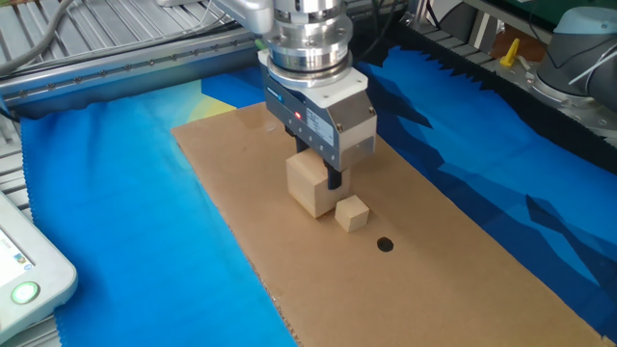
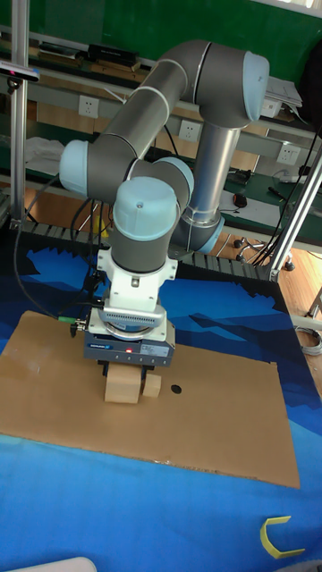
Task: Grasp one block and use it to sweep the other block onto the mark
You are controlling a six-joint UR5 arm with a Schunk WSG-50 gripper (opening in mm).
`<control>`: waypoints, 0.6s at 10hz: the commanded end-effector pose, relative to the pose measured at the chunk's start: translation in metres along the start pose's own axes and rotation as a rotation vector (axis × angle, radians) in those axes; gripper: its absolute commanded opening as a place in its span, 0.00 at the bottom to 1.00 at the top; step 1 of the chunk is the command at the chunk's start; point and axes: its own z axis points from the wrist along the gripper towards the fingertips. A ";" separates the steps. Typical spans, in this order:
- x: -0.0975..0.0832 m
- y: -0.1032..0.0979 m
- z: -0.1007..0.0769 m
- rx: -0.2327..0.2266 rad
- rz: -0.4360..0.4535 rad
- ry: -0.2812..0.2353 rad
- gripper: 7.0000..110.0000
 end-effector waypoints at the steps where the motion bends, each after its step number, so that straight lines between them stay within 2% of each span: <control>1: 0.003 0.007 0.003 -0.005 0.033 0.005 0.00; 6: 0.007 0.019 0.002 -0.036 0.063 0.014 0.00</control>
